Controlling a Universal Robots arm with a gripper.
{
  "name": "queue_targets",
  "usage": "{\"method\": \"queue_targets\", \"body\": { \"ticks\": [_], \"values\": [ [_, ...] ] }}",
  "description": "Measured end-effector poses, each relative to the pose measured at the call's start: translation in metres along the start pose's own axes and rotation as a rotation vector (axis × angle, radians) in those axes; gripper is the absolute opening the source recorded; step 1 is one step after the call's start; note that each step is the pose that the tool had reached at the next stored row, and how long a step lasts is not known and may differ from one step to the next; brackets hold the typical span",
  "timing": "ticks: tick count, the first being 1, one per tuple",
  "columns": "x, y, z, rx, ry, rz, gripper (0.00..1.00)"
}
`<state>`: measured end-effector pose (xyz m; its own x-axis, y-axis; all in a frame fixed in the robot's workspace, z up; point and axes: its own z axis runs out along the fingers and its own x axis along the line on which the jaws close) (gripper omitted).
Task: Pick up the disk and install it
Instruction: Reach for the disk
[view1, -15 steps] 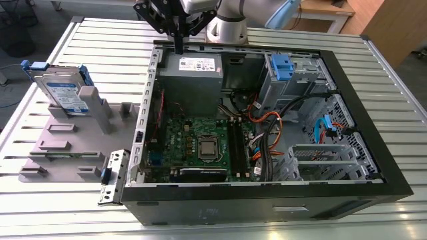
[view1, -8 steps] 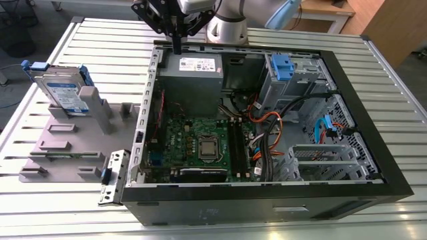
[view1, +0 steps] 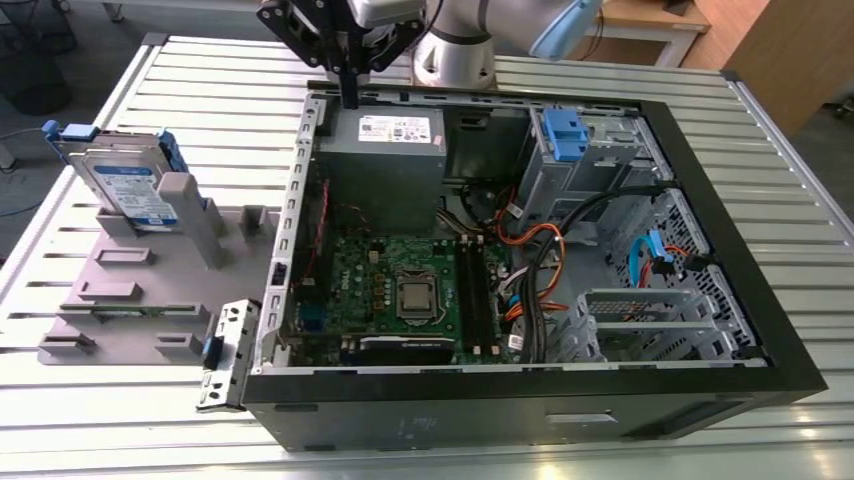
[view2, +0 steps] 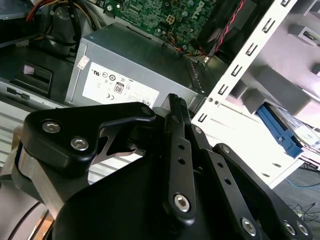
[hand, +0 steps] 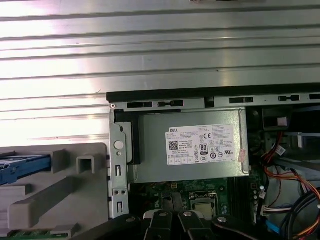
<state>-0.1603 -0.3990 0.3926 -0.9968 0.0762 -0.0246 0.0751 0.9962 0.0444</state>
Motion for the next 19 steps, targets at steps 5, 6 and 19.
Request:
{"method": "queue_targets", "body": {
  "ticks": [5,6,19],
  "values": [
    [0.0038,-0.0003,-0.0001,0.0,0.0,0.0,0.11],
    [0.0045,-0.0003,-0.0001,0.0,0.0,0.0,0.11],
    [0.0118,-0.0008,-0.0001,0.0001,0.0001,0.0,0.11]
  ]
}}
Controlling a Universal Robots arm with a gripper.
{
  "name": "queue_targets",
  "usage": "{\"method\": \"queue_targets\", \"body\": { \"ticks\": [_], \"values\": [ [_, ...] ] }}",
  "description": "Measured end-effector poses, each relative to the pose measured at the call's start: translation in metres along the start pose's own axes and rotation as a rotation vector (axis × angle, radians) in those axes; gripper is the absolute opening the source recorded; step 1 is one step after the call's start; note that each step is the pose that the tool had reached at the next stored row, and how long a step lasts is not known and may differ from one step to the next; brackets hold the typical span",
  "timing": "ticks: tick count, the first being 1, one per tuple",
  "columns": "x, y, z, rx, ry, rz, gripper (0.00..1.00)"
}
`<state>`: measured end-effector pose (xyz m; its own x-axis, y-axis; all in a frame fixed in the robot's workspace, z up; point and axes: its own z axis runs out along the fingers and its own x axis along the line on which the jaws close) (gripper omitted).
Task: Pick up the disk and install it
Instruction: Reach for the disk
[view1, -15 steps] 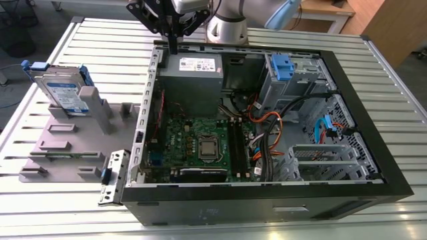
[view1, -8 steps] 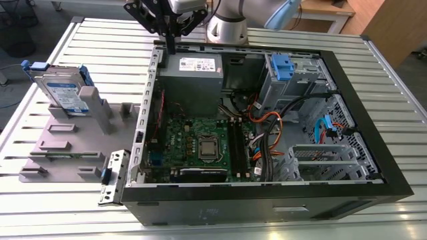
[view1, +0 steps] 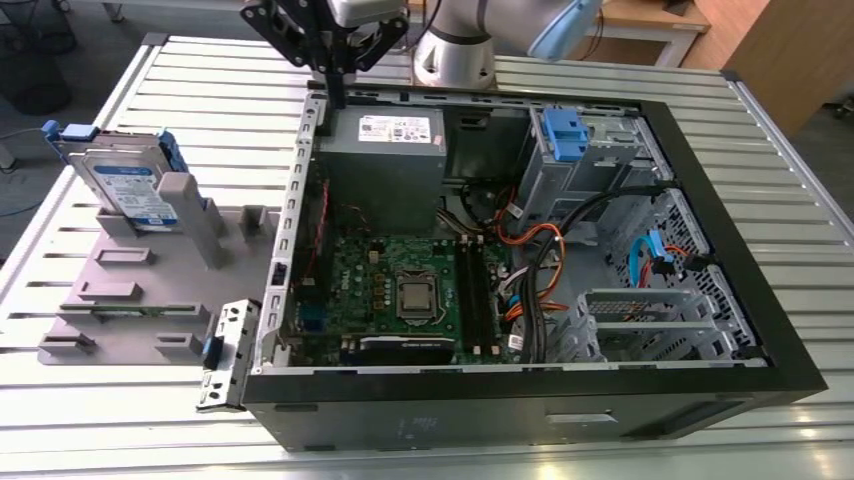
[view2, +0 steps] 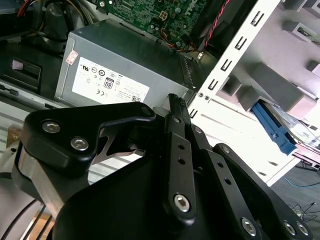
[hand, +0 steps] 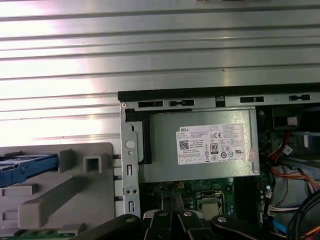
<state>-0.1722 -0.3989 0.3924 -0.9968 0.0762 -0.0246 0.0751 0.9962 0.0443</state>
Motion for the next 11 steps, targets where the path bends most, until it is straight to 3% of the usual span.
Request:
{"method": "queue_targets", "body": {
  "ticks": [5,11],
  "values": [
    [0.0034,-0.0003,0.0,0.0,0.0,0.0,0.11],
    [0.0127,-0.001,0.0003,0.0,0.0,0.0,0.11]
  ]
}}
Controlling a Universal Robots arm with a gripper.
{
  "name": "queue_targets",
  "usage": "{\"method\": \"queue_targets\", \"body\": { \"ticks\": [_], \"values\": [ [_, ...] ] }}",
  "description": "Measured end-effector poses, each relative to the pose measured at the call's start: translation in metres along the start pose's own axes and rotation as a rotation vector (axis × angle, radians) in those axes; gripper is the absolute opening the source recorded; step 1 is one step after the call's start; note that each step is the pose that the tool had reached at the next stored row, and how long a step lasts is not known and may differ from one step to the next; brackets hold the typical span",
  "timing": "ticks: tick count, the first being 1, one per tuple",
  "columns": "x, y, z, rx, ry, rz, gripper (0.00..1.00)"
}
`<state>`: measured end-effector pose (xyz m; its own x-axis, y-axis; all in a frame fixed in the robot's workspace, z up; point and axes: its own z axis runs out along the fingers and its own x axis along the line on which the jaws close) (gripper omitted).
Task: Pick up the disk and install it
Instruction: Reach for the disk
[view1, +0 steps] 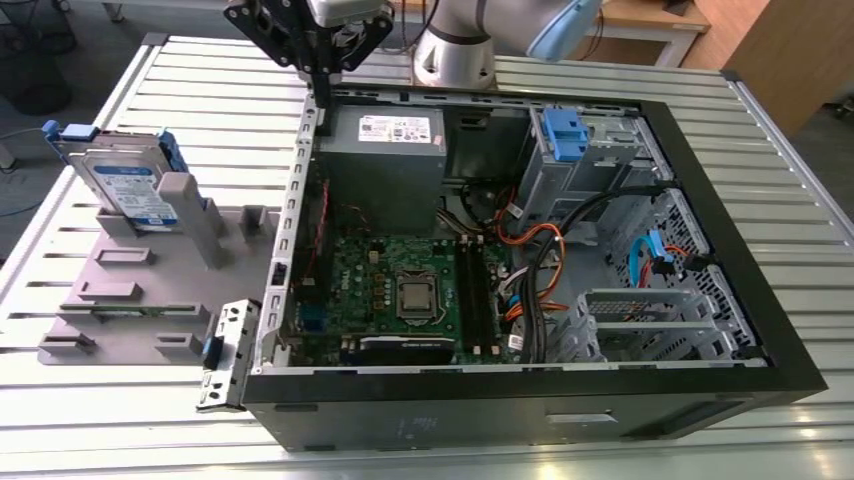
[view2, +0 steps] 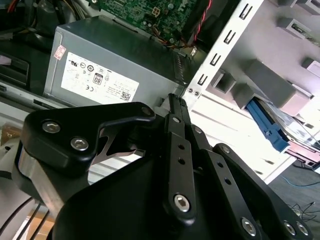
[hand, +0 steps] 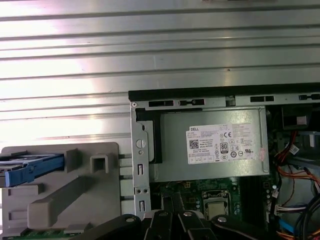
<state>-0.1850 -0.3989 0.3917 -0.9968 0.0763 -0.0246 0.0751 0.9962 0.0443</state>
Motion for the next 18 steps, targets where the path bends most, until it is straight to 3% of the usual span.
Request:
{"method": "queue_targets", "body": {
  "ticks": [12,18],
  "values": [
    [0.0262,-0.002,0.0006,0.0,0.0,0.0,0.11],
    [0.0345,-0.0027,0.0009,0.0,0.0,0.0,0.11]
  ]
}}
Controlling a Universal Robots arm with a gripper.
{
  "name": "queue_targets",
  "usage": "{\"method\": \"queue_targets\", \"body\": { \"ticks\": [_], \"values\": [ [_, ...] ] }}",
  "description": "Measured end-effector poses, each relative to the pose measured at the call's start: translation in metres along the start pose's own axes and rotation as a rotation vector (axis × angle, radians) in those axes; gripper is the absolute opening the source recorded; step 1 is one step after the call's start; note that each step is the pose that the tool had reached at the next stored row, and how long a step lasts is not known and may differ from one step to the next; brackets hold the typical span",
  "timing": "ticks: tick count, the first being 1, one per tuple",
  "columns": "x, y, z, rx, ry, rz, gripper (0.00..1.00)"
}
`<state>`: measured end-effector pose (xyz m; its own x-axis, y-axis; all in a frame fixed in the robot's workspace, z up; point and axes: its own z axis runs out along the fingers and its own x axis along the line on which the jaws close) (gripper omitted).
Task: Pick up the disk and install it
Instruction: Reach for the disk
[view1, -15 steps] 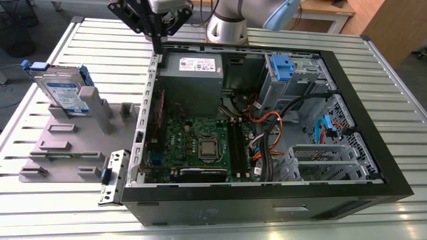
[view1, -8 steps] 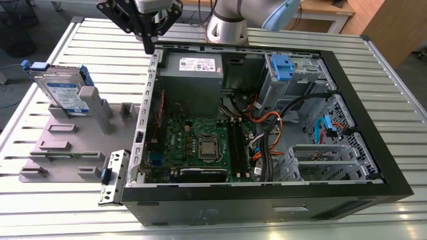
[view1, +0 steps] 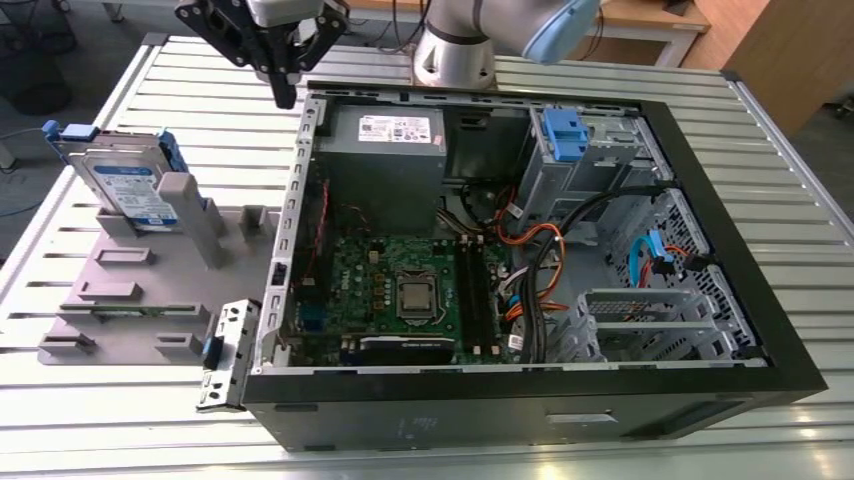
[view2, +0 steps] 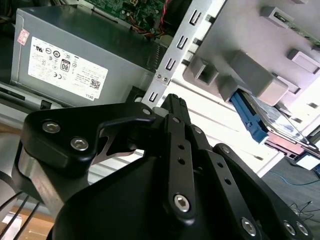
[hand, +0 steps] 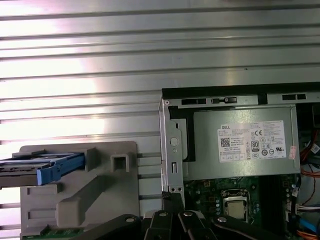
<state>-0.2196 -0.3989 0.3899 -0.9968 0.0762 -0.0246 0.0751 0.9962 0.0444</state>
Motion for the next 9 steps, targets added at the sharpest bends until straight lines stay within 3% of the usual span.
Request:
{"method": "queue_targets", "body": {
  "ticks": [9],
  "values": [
    [0.0109,-0.0009,0.0007,0.0,0.0,0.0,0.11]
  ]
}}
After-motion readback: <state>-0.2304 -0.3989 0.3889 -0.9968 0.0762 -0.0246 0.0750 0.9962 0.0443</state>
